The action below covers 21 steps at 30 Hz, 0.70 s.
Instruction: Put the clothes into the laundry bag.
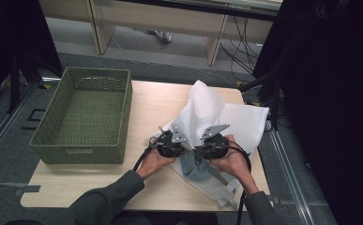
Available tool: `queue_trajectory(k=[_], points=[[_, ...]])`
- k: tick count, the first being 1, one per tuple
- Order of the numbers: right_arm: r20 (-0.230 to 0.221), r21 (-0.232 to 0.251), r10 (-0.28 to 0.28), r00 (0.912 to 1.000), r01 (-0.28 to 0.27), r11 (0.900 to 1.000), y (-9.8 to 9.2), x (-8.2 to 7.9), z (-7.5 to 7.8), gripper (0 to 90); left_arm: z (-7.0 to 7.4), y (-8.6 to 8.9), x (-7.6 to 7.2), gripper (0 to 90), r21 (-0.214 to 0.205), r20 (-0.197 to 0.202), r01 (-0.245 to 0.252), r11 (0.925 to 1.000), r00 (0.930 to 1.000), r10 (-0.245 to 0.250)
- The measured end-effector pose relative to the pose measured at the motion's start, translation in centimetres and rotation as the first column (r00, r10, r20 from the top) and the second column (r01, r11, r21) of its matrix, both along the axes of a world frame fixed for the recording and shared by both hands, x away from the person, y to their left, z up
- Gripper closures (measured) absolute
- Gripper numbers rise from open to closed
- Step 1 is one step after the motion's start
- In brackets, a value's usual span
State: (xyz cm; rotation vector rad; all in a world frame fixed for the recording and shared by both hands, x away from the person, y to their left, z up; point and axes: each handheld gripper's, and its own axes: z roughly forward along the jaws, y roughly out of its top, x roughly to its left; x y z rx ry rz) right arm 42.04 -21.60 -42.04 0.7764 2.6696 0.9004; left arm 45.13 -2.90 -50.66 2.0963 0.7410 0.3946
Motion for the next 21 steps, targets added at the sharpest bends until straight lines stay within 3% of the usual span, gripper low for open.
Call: queue_trajectory(k=[1, 2, 3, 4, 5, 6, 8, 12, 14, 15, 17, 18, 20, 21], points=[[0.000, 0.000, 0.000, 1.0000, 0.000, 1.0000, 0.0, 0.0, 0.0, 86.4, 0.0, 0.0, 0.0, 75.0, 0.000, 0.000, 0.000, 1.0000, 1.0000, 0.000], [-0.012, -0.025, -0.001, 0.9999, 0.000, 0.9997, 0.3, 0.0, -0.8, 86.4, 0.4, 0.8, -0.2, 69.2, 0.064, -0.044, 0.052, 0.9966, 0.9978, -0.049], [-0.006, -0.043, 0.006, 1.0000, -0.006, 0.9990, 0.5, 0.0, -1.1, 86.4, 0.4, 0.8, -0.2, 64.2, 0.064, -0.044, 0.052, 0.9966, 0.9978, -0.049], [-0.005, -0.070, 0.010, 0.9999, -0.011, 0.9975, 0.5, 0.0, -1.2, 86.3, 0.8, 1.3, -1.1, 58.4, 0.104, -0.041, 0.090, 0.9905, 0.9954, -0.086], [-0.005, -0.070, 0.010, 0.9999, -0.011, 0.9975, 0.5, 0.0, -1.2, 86.3, 0.8, 1.3, -1.1, 54.6, 0.104, -0.041, 0.090, 0.9905, 0.9954, -0.086], [-0.007, -0.065, 0.011, 0.9999, -0.012, 0.9978, 0.7, 0.0, -1.4, 86.3, 1.1, 1.8, -1.5, 54.6, 0.132, -0.037, 0.106, 0.9856, 0.9941, -0.102], [-0.021, -0.073, -0.002, 0.9998, 0.001, 0.9973, 0.7, -0.1, -1.4, 86.1, 1.4, 3.0, -2.0, 46.9, 0.119, -0.067, 0.095, 0.9884, 0.9939, -0.088], [-0.006, -0.078, 0.007, 1.0000, -0.007, 0.9969, 0.7, -0.1, -1.4, 85.8, 1.6, 5.1, -2.6, 43.2, 0.120, -0.094, 0.067, 0.9904, 0.9940, -0.056], [-0.010, -0.080, 0.005, 0.9999, -0.006, 0.9967, 0.8, -0.1, -1.3, 85.8, 1.5, 5.3, -2.6, 42.5, 0.119, -0.088, 0.048, 0.9917, 0.9954, -0.037], [-0.015, -0.075, 0.009, 0.9998, -0.010, 0.9971, 0.8, -0.1, -1.4, 85.8, 1.6, 5.7, -2.4, 42.5, 0.155, -0.086, 0.070, 0.9854, 0.9947, -0.057], [-0.014, -0.076, 0.013, 0.9998, -0.014, 0.9970, 0.8, 0.0, -1.3, 85.7, 1.3, 5.6, -2.1, 42.5, 0.136, -0.107, 0.068, 0.9884, 0.9928, -0.053], [-0.014, -0.078, 0.010, 0.9999, -0.011, 0.9969, 0.8, 0.0, -1.3, 85.7, 1.1, 5.4, -1.8, 42.9, 0.141, -0.126, 0.096, 0.9854, 0.9889, -0.078], [-0.018, -0.072, 0.011, 0.9998, -0.012, 0.9973, 0.8, 0.0, -1.3, 85.7, 0.9, 5.2, -1.6, 44.4, 0.147, -0.129, 0.109, 0.9831, 0.9875, -0.091], [-0.006, -0.069, 0.012, 0.9999, -0.013, 0.9976, 0.8, 0.0, -1.4, 85.7, 0.5, 4.7, -1.5, 46.1, 0.134, -0.165, 0.128, 0.9827, 0.9806, -0.105]])
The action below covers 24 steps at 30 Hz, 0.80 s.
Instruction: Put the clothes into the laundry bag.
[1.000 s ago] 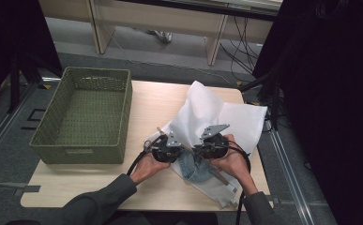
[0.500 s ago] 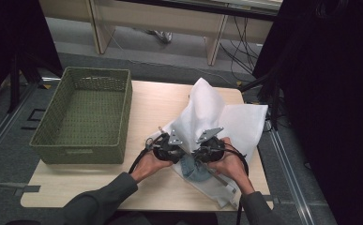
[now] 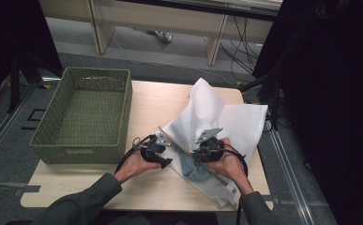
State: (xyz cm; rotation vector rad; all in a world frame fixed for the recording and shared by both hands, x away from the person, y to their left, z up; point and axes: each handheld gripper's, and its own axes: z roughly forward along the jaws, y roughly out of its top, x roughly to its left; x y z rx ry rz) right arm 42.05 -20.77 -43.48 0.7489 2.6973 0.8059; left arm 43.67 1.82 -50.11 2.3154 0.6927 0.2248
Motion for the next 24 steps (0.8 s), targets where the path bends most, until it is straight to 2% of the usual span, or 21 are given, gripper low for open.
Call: queue_trajectory(k=[1, 4, 5, 6, 7, 8, 9, 10, 11, 12, 13, 14, 15, 16, 17, 18, 20, 21, 22, 23, 24], points=[[-0.001, -0.002, -0.010, 1.0000, 0.010, 1.0000, 0.0, -0.1, 0.1, 85.7, 0.0, 0.0, 0.1, 48.7, 0.030, 0.000, 0.041, 0.9987, 0.9992, -0.041], [0.001, 0.006, -0.011, 0.9999, 0.011, 0.9999, 0.0, 0.0, 0.1, 85.7, -0.3, -0.5, 0.0, 64.1, 0.033, 0.019, 0.059, 0.9978, 0.9981, -0.059], [-0.004, 0.004, -0.015, 0.9999, 0.015, 0.9999, 0.1, -0.1, 0.1, 85.7, -0.1, -0.4, 0.2, 71.6, 0.055, -0.001, 0.102, 0.9933, 0.9948, -0.102], [-0.004, 0.004, -0.015, 0.9999, 0.015, 0.9999, 0.1, -0.1, 0.1, 85.7, -0.1, -0.4, 0.2, 75.3, 0.055, -0.001, 0.102, 0.9933, 0.9948, -0.102], [-0.012, 0.012, -0.016, 0.9998, 0.017, 0.9998, 0.2, -0.1, 0.1, 85.6, -0.2, -0.6, 0.2, 79.1, 0.024, -0.019, 0.084, 0.9962, 0.9964, -0.083], [-0.013, 0.012, -0.014, 0.9998, 0.014, 0.9998, 0.3, -0.1, 0.0, 85.5, -0.2, -0.6, 0.2, 81.1, 0.024, -0.019, 0.084, 0.9962, 0.9964, -0.083], [-0.023, 0.003, -0.015, 0.9996, 0.015, 0.9999, 0.7, -0.2, -0.1, 85.5, 0.0, -0.7, -0.1, 82.5, 0.057, -0.021, 0.113, 0.9920, 0.9935, -0.112], [-0.023, 0.003, -0.015, 0.9996, 0.015, 0.9999, 0.7, -0.2, -0.1, 85.5, 0.0, -0.7, -0.1, 83.3, 0.057, -0.021, 0.113, 0.9920, 0.9935, -0.112], [-0.027, -0.023, 0.017, 0.9995, -0.018, 0.9996, 1.4, -0.1, -1.0, 85.4, 0.2, -0.9, -1.0, 84.2, 0.078, -0.018, 0.137, 0.9875, 0.9905, -0.136], [-0.039, -0.045, 0.023, 0.9990, -0.025, 0.9987, 1.7, -0.1, -1.4, 85.5, 0.2, -1.1, -1.6, 84.7, 0.080, -0.016, 0.144, 0.9863, 0.9896, -0.143], [-0.050, -0.078, 0.007, 0.9987, -0.011, 0.9969, 2.1, -0.2, -2.0, 85.7, 0.3, -1.2, -2.2, 85.2, 0.094, -0.003, 0.158, 0.9830, 0.9874, -0.158], [-0.050, -0.078, 0.007, 0.9987, -0.011, 0.9969, 2.1, -0.2, -2.0, 85.7, 0.3, -1.2, -2.2, 85.5, 0.094, -0.003, 0.158, 0.9830, 0.9874, -0.158], [-0.037, -0.127, 0.032, 0.9988, -0.036, 0.9912, 2.5, 0.0, -2.5, 86.0, 0.3, -1.1, -2.9, 85.5, 0.106, -0.009, 0.174, 0.9790, 0.9847, -0.174], [-0.046, -0.164, 0.022, 0.9987, -0.030, 0.9860, 2.8, 0.0, -3.0, 86.4, 0.3, -1.0, -3.2, 85.9, 0.110, 0.002, 0.184, 0.9768, 0.9827, -0.185], [-0.032, -0.189, 0.021, 0.9993, -0.026, 0.9816, 2.9, 0.3, -3.2, 86.9, 0.3, -0.9, -3.6, 86.5, 0.107, 0.000, 0.186, 0.9767, 0.9824, -0.187], [-0.024, -0.199, 0.026, 0.9994, -0.030, 0.9795, 2.8, 0.5, -3.2, 87.0, 0.1, -0.6, -4.1, 86.6, 0.069, -0.006, 0.162, 0.9844, 0.9868, -0.162], [-0.021, -0.213, 0.008, 0.9997, -0.012, 0.9771, 2.8, 0.4, -3.1, 87.1, 0.1, -0.3, -4.2, 86.7, 0.076, -0.001, 0.174, 0.9818, 0.9847, -0.174], [0.003, -0.229, -0.002, 1.0000, 0.002, 0.9734, 2.8, 0.6, -3.3, 87.3, 0.0, -0.2, -4.5, 87.0, 0.071, -0.003, 0.172, 0.9825, 0.9851, -0.172], [0.003, -0.229, -0.002, 1.0000, 0.002, 0.9734, 2.8, 0.6, -3.3, 87.3, 0.0, -0.3, -4.8, 87.0, 0.065, -0.009, 0.161, 0.9848, 0.9870, -0.161], [0.009, -0.237, -0.009, 0.9999, 0.010, 0.9714, 2.6, 0.8, -3.2, 87.4, 0.1, -0.2, -5.1, 87.1, 0.081, -0.009, 0.180, 0.9804, 0.9837, -0.179], [0.022, -0.245, -0.016, 0.9996, 0.021, 0.9693, 2.5, 1.1, -3.2, 87.4, 0.1, -0.3, -5.5, 87.1, 0.075, -0.016, 0.178, 0.9811, 0.9840, -0.177]])
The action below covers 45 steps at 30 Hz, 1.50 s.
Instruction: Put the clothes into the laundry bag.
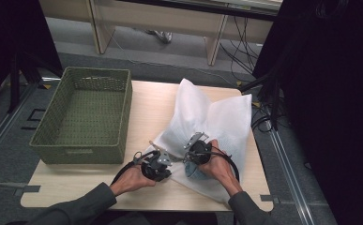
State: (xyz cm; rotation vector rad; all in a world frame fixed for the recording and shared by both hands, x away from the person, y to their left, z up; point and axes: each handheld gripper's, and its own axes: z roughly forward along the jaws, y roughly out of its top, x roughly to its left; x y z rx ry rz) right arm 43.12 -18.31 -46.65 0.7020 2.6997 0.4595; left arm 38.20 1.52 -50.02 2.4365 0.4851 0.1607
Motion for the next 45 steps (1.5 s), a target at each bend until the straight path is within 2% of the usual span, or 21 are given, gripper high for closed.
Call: queue_trajectory(k=[6, 9, 13, 16, 18, 19, 21, 22, 27, 29, 30, 31, 33, 35, 38, 40, 41, 42, 43, 44, 45], points=[[0.045, -0.016, -0.028, 0.9986, 0.029, 0.9995, -1.2, 1.6, 0.2, 87.5, 0.0, -0.4, -3.1, 87.1, -0.004, -0.015, 0.036, 0.9993, 0.9992, -0.036], [0.051, -0.010, -0.046, 0.9977, 0.046, 0.9989, -1.5, 1.9, 0.3, 87.4, 0.1, -0.4, -3.2, 86.3, 0.012, 0.003, 0.051, 0.9986, 0.9987, -0.051], [0.042, 0.049, -0.016, 0.9990, 0.013, 0.9987, -1.8, 2.0, 0.9, 87.2, 0.1, -0.4, -2.9, 83.8, 0.001, -0.020, 0.033, 0.9994, 0.9992, -0.033], [0.014, 0.126, -0.013, 0.9998, 0.011, 0.9919, -2.3, 1.7, 1.6, 85.7, 0.3, -0.3, -2.8, 79.3, 0.006, -0.001, 0.040, 0.9992, 0.9992, -0.040], [0.004, 0.147, -0.027, 0.9996, 0.026, 0.9887, -2.4, 1.5, 1.8, 84.9, 0.5, -0.3, -2.9, 77.9, -0.022, -0.002, 0.024, 0.9995, 0.9997, -0.024], [0.012, 0.182, -0.011, 0.9999, 0.009, 0.9833, -2.8, 1.1, 2.3, 81.3, 0.8, -0.3, -2.9, 76.5, -0.043, 0.000, 0.021, 0.9988, 0.9998, -0.021], [0.032, 0.178, -0.008, 0.9994, 0.003, 0.9840, -2.9, 1.0, 2.4, 79.0, 1.1, -0.3, -2.8, 75.7, -0.046, -0.001, 0.022, 0.9987, 0.9998, -0.022], [0.072, 0.203, -0.020, 0.9972, 0.005, 0.9792, -3.0, 0.5, 2.7, 75.3, 1.2, -0.3, -2.8, 74.4, -0.060, 0.006, 0.015, 0.9981, 0.9999, -0.014], [0.112, 0.280, -0.011, 0.9936, -0.021, 0.9597, -4.2, -1.2, 4.8, 65.8, 2.1, -0.8, -2.3, 67.2, -0.117, 0.038, 0.013, 0.9931, 0.9992, -0.009], [0.131, 0.303, 0.002, 0.9914, -0.042, 0.9522, -5.0, -2.0, 5.3, 63.0, 2.2, -1.6, -1.9, 64.7, -0.141, 0.021, 0.006, 0.9900, 0.9998, -0.003], [0.147, 0.298, -0.004, 0.9892, -0.040, 0.9538, -5.8, -2.9, 5.6, 60.8, 2.1, -2.0, -1.9, 63.4, -0.159, 0.017, -0.003, 0.9873, 0.9998, 0.006], [0.140, 0.285, -0.053, 0.9887, 0.011, 0.9584, -6.4, -3.7, 5.7, 59.5, 2.1, -2.2, -1.8, 62.7, -0.157, 0.013, -0.001, 0.9877, 0.9999, 0.003], [0.145, 0.261, -0.070, 0.9870, 0.030, 0.9649, -7.6, -5.1, 5.6, 55.2, 2.1, -3.2, -1.6, 60.6, -0.157, 0.028, 0.018, 0.9875, 0.9995, -0.013], [0.143, 0.241, -0.068, 0.9874, 0.032, 0.9700, -8.0, -5.6, 5.4, 52.0, 2.0, -4.0, -1.6, 59.1, -0.169, 0.013, 0.006, 0.9856, 0.9999, -0.004], [0.113, 0.255, -0.071, 0.9910, 0.040, 0.9662, -8.1, -6.0, 4.7, 51.1, 1.9, -4.9, -1.4, 57.4, -0.174, 0.014, 0.007, 0.9847, 0.9999, -0.004], [0.108, 0.226, -0.061, 0.9923, 0.036, 0.9735, -8.0, -6.0, 4.1, 55.3, 1.9, -5.8, -1.2, 54.0, -0.168, 0.021, 0.011, 0.9857, 0.9997, -0.008], [0.123, 0.166, -0.039, 0.9916, 0.018, 0.9860, -7.9, -5.9, 3.8, 74.7, 1.8, -6.8, -0.7, 53.2, -0.179, 0.013, 0.000, 0.9839, 0.9999, 0.003], [0.123, 0.166, -0.039, 0.9916, 0.018, 0.9860, -7.9, -5.9, 3.8, 74.7, 1.8, -6.8, -0.7, 52.8, -0.179, 0.013, 0.000, 0.9839, 0.9999, 0.003], [0.117, 0.144, -0.044, 0.9922, 0.027, 0.9893, -8.4, -5.5, 4.0, 84.9, 1.6, -8.0, 0.2, 52.1, -0.199, 0.013, -0.009, 0.9800, 0.9999, 0.012], [0.117, 0.144, -0.044, 0.9922, 0.027, 0.9893, -8.4, -5.5, 4.0, 84.9, 1.6, -8.0, 0.2, 52.4, -0.199, 0.013, -0.009, 0.9800, 0.9999, 0.012], [0.085, 0.169, -0.062, 0.9945, 0.047, 0.9846, -8.8, -5.5, 4.5, 86.6, 1.1, -9.3, 1.1, 54.8, -0.181, 0.042, -0.018, 0.9834, 0.9988, 0.026]])
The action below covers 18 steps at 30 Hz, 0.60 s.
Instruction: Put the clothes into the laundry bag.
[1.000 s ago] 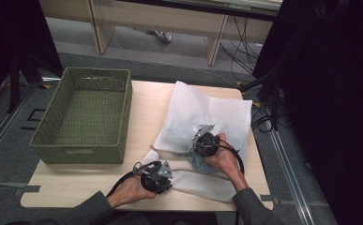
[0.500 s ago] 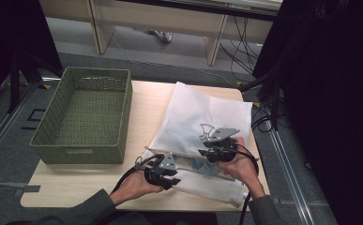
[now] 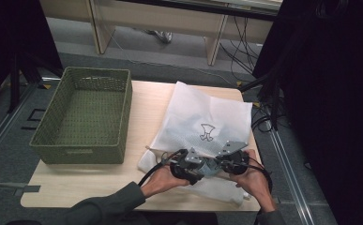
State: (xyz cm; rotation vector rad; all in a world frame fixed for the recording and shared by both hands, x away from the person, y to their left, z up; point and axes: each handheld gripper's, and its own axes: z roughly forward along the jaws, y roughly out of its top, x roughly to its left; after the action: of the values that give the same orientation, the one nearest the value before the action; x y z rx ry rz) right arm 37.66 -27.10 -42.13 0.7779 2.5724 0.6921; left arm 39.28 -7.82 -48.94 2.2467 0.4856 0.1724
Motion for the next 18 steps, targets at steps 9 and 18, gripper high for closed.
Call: queue_trajectory(k=[9, 18], points=[[0.002, 0.053, -0.001, 1.0000, 0.001, 0.9986, -0.1, -0.4, 1.2, 87.3, -1.2, -3.0, 3.7, 84.1, 0.024, 0.139, -0.181, 0.9832, 0.9746, 0.176], [-0.132, 0.102, -0.020, 0.9910, 0.034, 0.9942, 0.4, 0.3, -1.4, 87.3, -1.3, -2.8, 4.2, 72.1, 0.017, 0.078, -0.197, 0.9802, 0.9776, 0.195]])
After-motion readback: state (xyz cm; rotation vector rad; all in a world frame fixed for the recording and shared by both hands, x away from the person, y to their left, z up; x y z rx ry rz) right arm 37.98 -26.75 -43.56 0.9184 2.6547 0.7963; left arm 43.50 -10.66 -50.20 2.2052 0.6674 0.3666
